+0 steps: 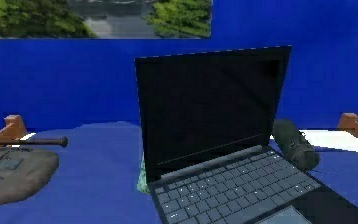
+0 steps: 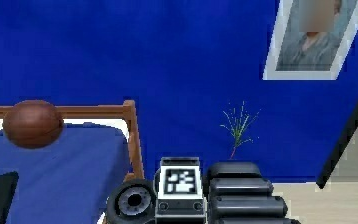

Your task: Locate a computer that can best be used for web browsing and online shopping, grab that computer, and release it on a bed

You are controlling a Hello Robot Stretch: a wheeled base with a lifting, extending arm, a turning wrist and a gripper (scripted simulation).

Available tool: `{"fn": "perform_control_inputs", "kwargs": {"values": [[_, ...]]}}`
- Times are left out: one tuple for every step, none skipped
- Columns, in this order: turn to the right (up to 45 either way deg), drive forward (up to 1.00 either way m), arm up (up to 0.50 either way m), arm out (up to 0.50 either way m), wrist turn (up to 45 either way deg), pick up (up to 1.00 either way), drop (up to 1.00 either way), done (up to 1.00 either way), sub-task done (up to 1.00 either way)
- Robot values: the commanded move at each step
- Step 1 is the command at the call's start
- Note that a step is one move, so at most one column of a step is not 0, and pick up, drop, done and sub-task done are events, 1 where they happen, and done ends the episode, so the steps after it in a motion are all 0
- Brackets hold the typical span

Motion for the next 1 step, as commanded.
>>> {"fn": "perform_control_inputs", "kwargs": {"values": [[12.0, 0.00, 0.00, 0.00, 0.0, 0.00, 0.00, 0.00, 0.00]]}}
